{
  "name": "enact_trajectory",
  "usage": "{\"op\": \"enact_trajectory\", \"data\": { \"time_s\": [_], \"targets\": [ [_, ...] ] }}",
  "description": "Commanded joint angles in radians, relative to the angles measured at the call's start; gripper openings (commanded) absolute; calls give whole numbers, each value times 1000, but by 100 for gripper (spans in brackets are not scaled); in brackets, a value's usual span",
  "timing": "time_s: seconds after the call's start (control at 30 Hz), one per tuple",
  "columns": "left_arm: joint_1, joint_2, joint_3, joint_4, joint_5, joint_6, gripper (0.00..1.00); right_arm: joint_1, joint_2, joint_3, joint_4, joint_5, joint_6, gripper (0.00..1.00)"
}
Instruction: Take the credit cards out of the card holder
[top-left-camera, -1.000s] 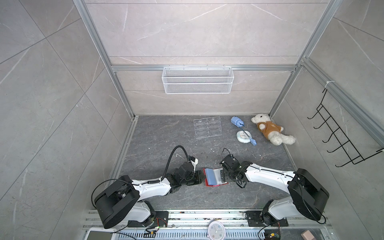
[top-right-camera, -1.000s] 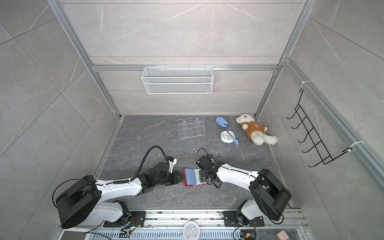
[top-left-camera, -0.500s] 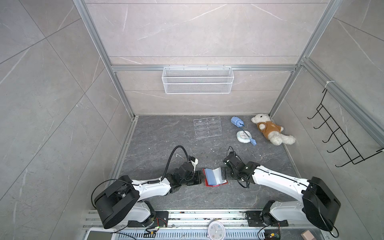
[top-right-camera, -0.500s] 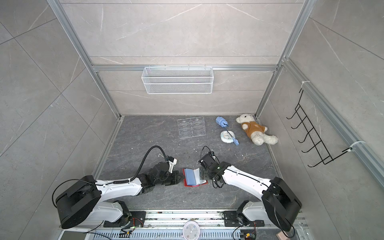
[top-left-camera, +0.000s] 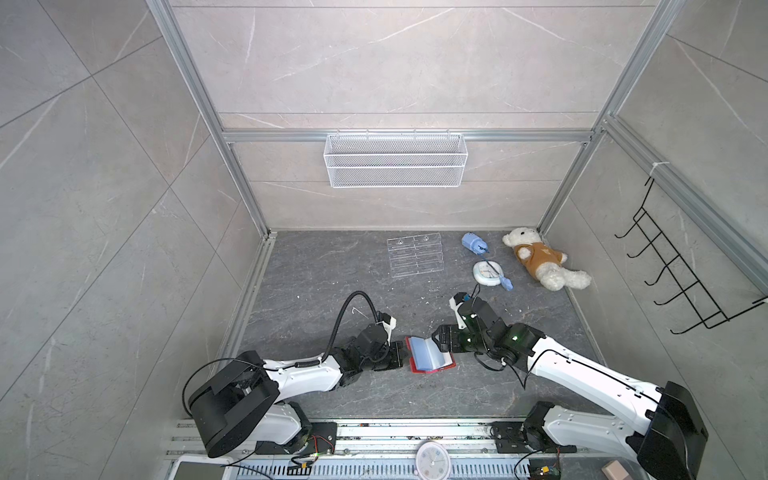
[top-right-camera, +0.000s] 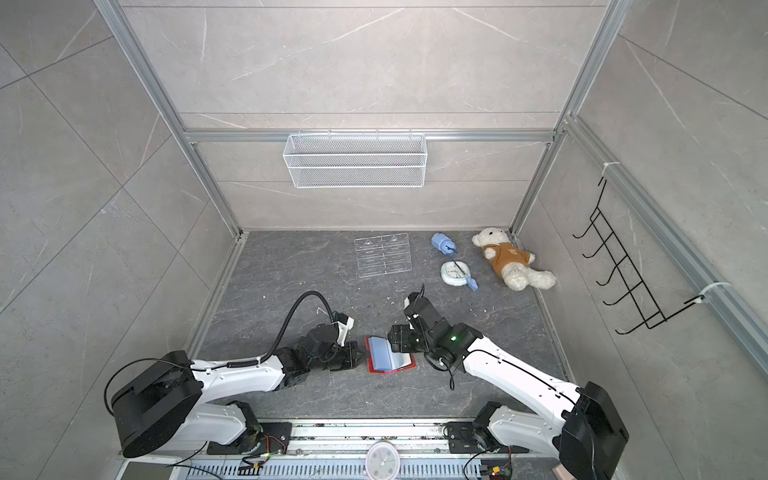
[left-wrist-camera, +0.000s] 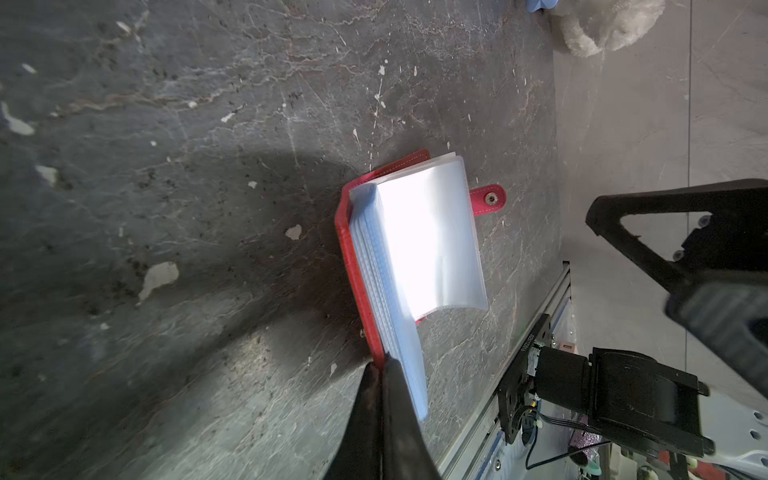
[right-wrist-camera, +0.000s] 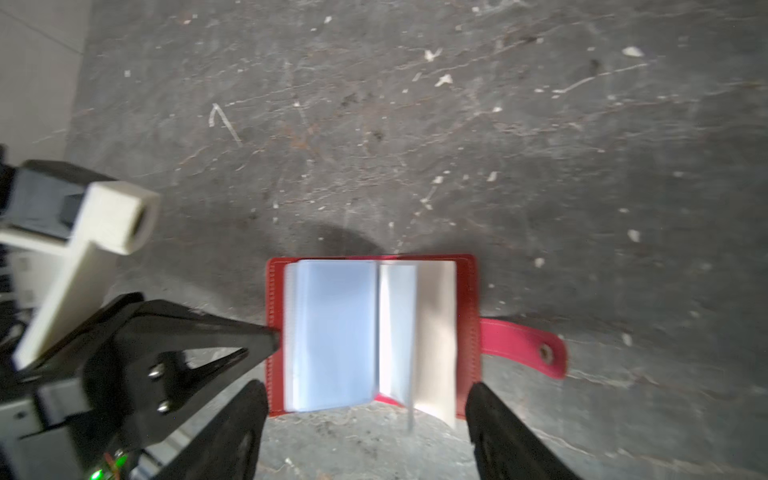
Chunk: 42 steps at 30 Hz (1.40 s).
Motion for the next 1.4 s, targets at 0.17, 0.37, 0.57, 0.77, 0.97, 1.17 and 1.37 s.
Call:
{"op": "enact_trajectory", "data": {
  "time_s": [0.17,0.37,0.57,0.77,0.97,1.17,1.37],
  "targets": [
    [-4,-15,22,13,-7,27,0,80,157,0,145,-93,83,65],
    [-4,-19,25,8,-7,27,0,99,257,18,124,-16,78,65],
    [-4,-13,30,8,-5,29,0,103,303,17,114,16,74,66],
    [-3,-9,31,7,-5,31,0,103,313,8,114,31,72,66],
    [-4,-12,28,8,-7,30,0,103,322,4,119,32,69,66],
    [-3,-9,29,7,-7,30,0,103,296,-15,153,5,70,67],
    [-3,-9,30,8,-6,30,0,103,305,-15,154,-5,57,71]
  ]
}}
